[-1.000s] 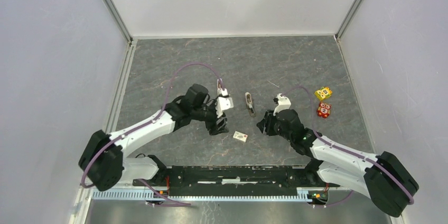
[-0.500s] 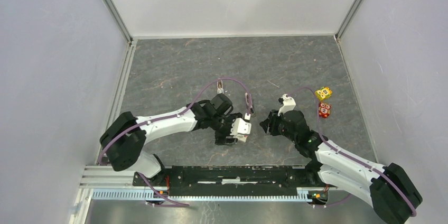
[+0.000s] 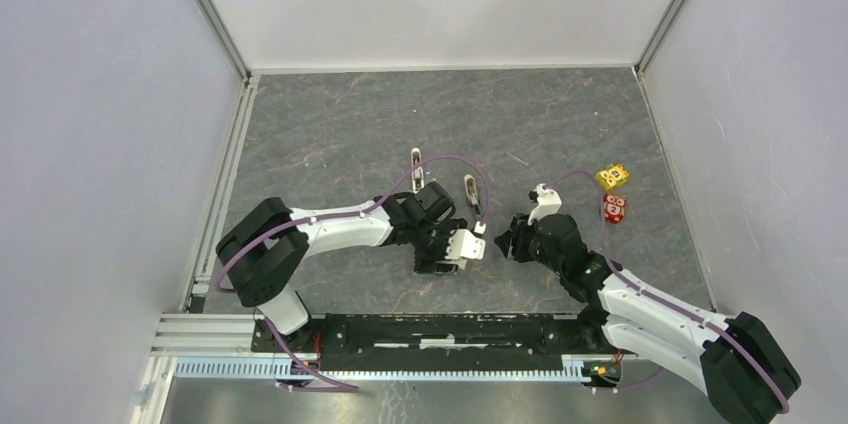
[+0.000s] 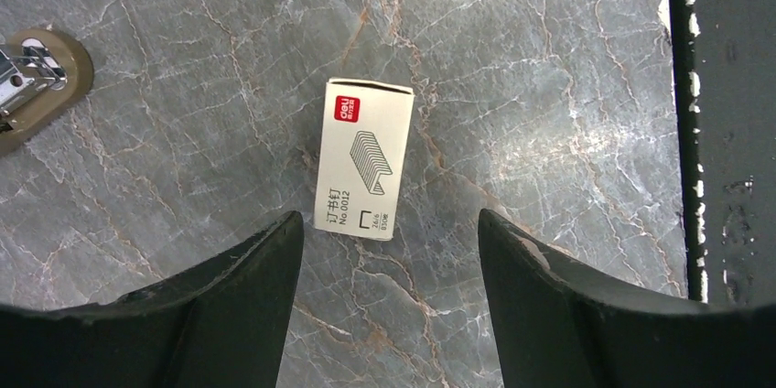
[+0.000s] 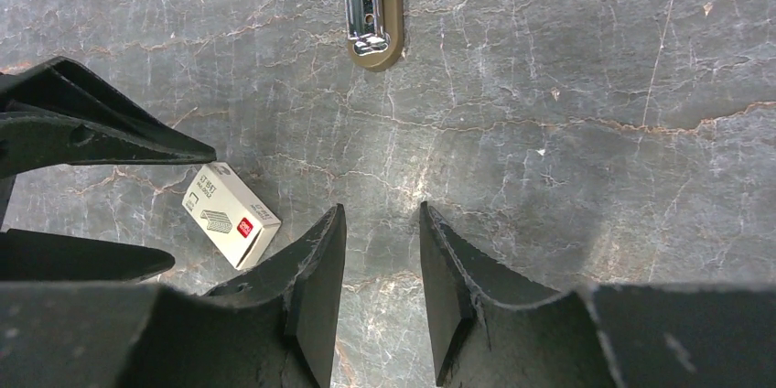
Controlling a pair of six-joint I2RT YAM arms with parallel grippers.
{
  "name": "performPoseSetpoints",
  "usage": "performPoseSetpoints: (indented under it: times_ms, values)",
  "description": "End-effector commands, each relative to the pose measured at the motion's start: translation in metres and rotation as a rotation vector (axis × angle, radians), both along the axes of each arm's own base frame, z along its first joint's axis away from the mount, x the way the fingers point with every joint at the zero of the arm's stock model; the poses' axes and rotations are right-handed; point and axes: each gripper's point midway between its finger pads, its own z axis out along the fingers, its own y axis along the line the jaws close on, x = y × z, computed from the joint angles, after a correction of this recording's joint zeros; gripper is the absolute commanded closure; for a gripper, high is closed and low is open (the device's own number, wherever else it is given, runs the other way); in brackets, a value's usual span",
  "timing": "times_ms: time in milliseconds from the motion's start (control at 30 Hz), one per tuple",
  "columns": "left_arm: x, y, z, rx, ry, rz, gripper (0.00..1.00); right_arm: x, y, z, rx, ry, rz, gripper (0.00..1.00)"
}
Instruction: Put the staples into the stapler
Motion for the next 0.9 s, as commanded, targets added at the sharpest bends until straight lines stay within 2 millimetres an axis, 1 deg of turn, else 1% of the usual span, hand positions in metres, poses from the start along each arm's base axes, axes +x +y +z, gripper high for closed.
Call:
performPoseSetpoints:
  times_ms: [0,267,433,567,733,867]
  values:
    - [0.016,-0.021,0.011,-0.058,-0.091,-0.034,0.24,0.004,0.001,0.006,0.022,-0.026,-0.011,0.58]
    - [0.015,-0.023,-0.003,-0.04,-0.093,-0.026,0.29,0.005,-0.001,0.007,0.024,-0.036,-0.021,0.59]
    - [0.014,-0.026,-0.006,-0.036,-0.085,-0.028,0.32,0.003,-0.002,0.004,0.032,-0.037,-0.024,0.59]
    - [0.013,-0.025,-0.008,-0.028,-0.073,-0.018,0.38,0.001,0.001,0.003,0.046,-0.032,-0.012,0.59]
    - [0.012,-0.022,-0.007,-0.023,-0.071,0.002,0.46,0.003,0.003,0.009,0.067,-0.055,-0.008,0.58]
    - [0.013,-0.023,-0.003,-0.033,-0.065,0.034,0.52,0.005,0.005,0.014,0.082,-0.073,-0.007,0.57]
